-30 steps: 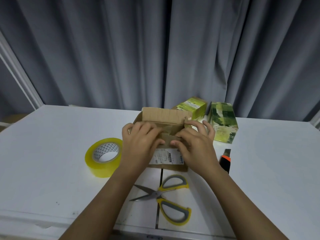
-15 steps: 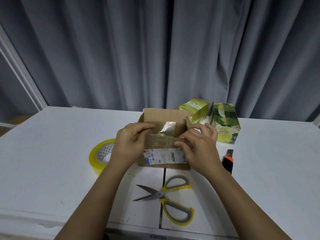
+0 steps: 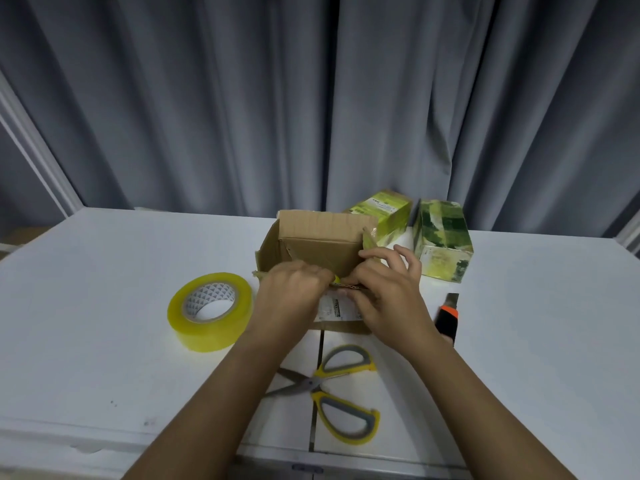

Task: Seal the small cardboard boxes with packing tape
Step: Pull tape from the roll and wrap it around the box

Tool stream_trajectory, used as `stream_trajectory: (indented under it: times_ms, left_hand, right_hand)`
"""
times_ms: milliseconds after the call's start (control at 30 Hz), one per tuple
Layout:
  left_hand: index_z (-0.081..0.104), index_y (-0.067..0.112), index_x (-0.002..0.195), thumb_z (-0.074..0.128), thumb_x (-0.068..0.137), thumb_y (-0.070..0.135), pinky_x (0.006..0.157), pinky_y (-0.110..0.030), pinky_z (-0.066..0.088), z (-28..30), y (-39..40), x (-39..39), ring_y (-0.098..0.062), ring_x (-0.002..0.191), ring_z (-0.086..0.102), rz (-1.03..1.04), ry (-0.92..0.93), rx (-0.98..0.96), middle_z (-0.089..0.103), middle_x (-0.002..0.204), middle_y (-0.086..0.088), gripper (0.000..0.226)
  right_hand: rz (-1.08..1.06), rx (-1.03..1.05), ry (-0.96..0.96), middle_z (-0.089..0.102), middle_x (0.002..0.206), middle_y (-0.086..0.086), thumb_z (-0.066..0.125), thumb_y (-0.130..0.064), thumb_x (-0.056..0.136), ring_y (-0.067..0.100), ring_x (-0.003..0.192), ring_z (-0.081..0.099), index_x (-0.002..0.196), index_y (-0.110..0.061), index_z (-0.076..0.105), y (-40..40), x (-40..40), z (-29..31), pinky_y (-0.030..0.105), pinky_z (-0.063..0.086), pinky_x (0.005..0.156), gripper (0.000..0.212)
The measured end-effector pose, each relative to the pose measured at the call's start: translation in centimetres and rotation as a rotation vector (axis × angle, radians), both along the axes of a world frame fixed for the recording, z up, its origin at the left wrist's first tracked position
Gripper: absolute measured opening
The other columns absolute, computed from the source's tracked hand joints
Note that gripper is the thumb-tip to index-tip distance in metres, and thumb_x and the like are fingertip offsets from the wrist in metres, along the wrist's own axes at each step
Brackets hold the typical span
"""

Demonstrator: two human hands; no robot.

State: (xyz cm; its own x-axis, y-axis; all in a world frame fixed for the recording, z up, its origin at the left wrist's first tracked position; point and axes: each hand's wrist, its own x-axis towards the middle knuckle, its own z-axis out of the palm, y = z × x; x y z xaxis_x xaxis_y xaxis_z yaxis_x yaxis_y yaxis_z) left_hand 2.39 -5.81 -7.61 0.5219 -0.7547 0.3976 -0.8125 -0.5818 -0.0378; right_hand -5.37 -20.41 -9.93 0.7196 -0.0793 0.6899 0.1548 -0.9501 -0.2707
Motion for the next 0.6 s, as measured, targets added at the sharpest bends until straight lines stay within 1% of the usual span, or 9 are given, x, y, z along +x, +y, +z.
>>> stream_trajectory:
  times_ms: [167,300,367,433,467,500,533,567,600]
  left_hand:
    - [0.06,0.031,0.116,0.046,0.093,0.026,0.063,-0.028,0.037,0.0,0.1,0.6,-0.02,0.096,0.063,0.005,0.011,0.0,0.066,0.107,0.006,0.027]
    - [0.063,0.03,0.11,0.042,0.096,0.037,0.062,-0.028,0.039,-0.5,0.5,1.1,-0.018,0.091,0.063,-0.016,0.004,-0.032,0.068,0.103,0.006,0.026]
    - [0.063,0.028,0.11,0.041,0.097,0.041,0.061,-0.028,0.037,-0.7,0.5,1.4,-0.019,0.088,0.064,-0.045,0.007,-0.08,0.068,0.1,0.004,0.028]
    - [0.054,0.03,0.128,0.045,0.097,0.037,0.061,-0.028,0.036,-0.8,0.7,1.6,-0.021,0.089,0.064,-0.081,0.039,-0.121,0.069,0.103,0.002,0.033]
    - [0.044,0.032,0.139,0.049,0.096,0.034,0.062,-0.028,0.037,-0.9,1.0,1.6,-0.021,0.091,0.064,-0.106,0.079,-0.131,0.068,0.106,0.001,0.043]
    - [0.035,0.034,0.144,0.052,0.095,0.032,0.065,-0.028,0.041,-1.1,1.3,1.7,-0.02,0.096,0.063,-0.142,0.144,-0.152,0.066,0.112,0.002,0.053]
    - [0.031,0.035,0.146,0.055,0.093,0.032,0.074,-0.028,0.046,-1.0,1.8,1.6,-0.017,0.106,0.06,-0.193,0.237,-0.193,0.063,0.122,0.004,0.058]
    - [0.033,0.034,0.145,0.059,0.091,0.032,0.088,-0.03,0.046,-1.0,2.3,1.4,-0.014,0.117,0.054,-0.259,0.311,-0.254,0.057,0.131,0.006,0.06]
    - [0.038,0.031,0.143,0.061,0.089,0.035,0.099,-0.033,0.043,-1.0,2.7,1.4,-0.012,0.124,0.047,-0.318,0.3,-0.321,0.053,0.136,0.006,0.059]
  right_hand:
    - [0.013,0.044,-0.032,0.067,0.089,-0.003,0.07,-0.026,0.078,0.017,0.11,0.049,0.078,-0.016,0.073,-0.2,-0.1,0.0,0.034,0.026,0.097,0.01]
    - [-0.004,0.086,-0.049,0.063,0.109,0.007,0.072,-0.02,0.078,0.028,0.11,0.052,0.083,-0.015,0.075,-0.3,-0.2,-0.6,0.039,0.036,0.093,0.008]
    - [-0.004,0.145,-0.025,0.059,0.116,0.009,0.073,-0.016,0.078,0.026,0.111,0.05,0.086,-0.013,0.073,-0.5,-0.2,-0.9,0.035,0.039,0.09,0.008]
    - [0.013,0.217,0.006,0.056,0.12,0.007,0.075,-0.011,0.078,0.021,0.112,0.048,0.087,-0.013,0.072,-0.7,-0.2,-1.1,0.03,0.042,0.087,0.009]
    - [0.024,0.228,0.018,0.055,0.122,0.006,0.075,-0.009,0.078,0.02,0.113,0.048,0.086,-0.013,0.072,-0.8,-0.2,-1.2,0.029,0.044,0.087,0.01]
    - [0.034,0.223,0.021,0.054,0.124,0.007,0.074,-0.007,0.077,0.02,0.115,0.048,0.086,-0.013,0.072,-0.9,-0.3,-1.4,0.029,0.045,0.087,0.011]
    - [0.047,0.213,0.016,0.052,0.126,0.008,0.073,-0.006,0.077,0.02,0.117,0.048,0.086,-0.013,0.072,-0.9,-0.3,-1.6,0.028,0.046,0.089,0.012]
    - [0.058,0.211,0.007,0.05,0.128,0.008,0.073,-0.005,0.077,0.017,0.118,0.048,0.087,-0.013,0.072,-0.9,-0.3,-1.8,0.026,0.045,0.091,0.013]
    - [0.064,0.224,-0.002,0.048,0.129,0.006,0.072,-0.006,0.078,0.012,0.119,0.046,0.089,-0.014,0.071,-0.9,-0.4,-1.9,0.022,0.044,0.092,0.014]
